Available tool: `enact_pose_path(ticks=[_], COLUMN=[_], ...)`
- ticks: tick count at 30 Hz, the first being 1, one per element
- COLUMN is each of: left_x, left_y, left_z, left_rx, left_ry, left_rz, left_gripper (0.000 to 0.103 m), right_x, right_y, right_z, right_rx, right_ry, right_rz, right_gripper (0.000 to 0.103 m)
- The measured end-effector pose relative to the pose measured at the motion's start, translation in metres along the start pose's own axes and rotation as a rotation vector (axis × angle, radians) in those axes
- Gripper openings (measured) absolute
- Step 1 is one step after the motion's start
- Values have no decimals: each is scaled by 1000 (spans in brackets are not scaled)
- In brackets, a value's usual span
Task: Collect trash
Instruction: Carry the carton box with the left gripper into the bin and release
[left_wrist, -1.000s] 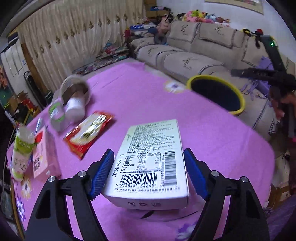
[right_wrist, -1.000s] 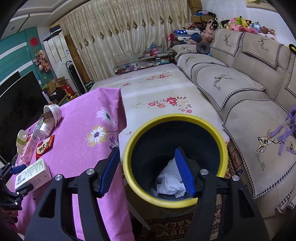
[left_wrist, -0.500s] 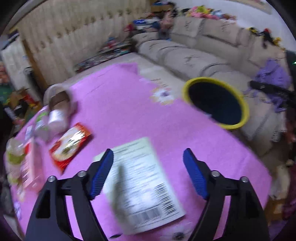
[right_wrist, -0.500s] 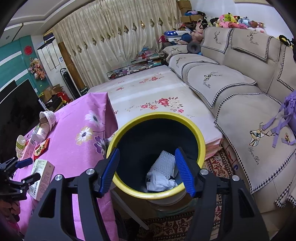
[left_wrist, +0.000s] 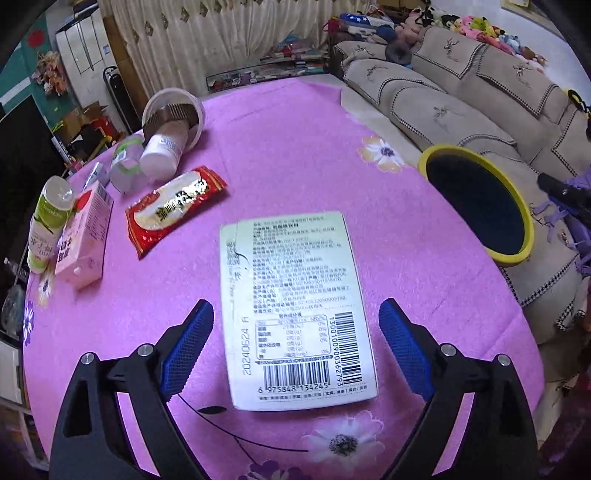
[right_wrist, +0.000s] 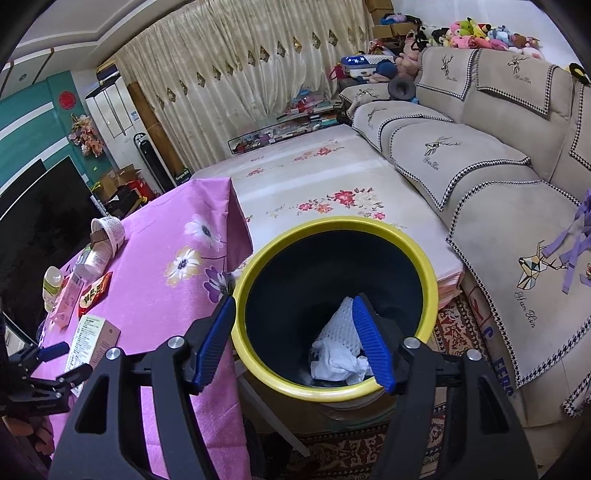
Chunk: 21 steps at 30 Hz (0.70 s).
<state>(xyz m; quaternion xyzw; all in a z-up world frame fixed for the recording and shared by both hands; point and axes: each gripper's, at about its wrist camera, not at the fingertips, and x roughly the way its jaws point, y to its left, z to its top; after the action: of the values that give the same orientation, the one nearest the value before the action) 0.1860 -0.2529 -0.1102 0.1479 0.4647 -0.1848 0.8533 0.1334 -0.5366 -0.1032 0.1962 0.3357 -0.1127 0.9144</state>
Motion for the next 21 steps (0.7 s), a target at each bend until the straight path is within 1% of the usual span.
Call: enact_pose_path(ticks=[3,4,5,7,11,15,18,21], left_x=[12,15,17,18,11,-6,-16,-20], left_y=[1,2,3,4,-1,-16,-35,-61], left_z=[0,0,-1,-1,2,16,33,51], left_rx=[-16,-20,-23,-29,13,61,110,166], left_ry=[26,27,28,27,-2,-58,-97,-115], left_rz=[11,14,10,-20,-31,-54,-90,-142], left_gripper=[90,88,81,72,71,71,71,71], right_x=[-2,-2,-3,-4,-8,-13,-16,-21], right_y=[-2,-2,-2,-3,-8,-19,-31,-44], right_z=[0,1,0,1,0,-1,-3,-5], right_rx=[7,7,6,3,7,21,36,55], right_ry=[-4,-4,-5,-7,-13,-23,-28,-32], right_rz=[3,4,4,2,-2,-22,-52,-80], right_gripper=[63,63,63,63,63,63,63,63])
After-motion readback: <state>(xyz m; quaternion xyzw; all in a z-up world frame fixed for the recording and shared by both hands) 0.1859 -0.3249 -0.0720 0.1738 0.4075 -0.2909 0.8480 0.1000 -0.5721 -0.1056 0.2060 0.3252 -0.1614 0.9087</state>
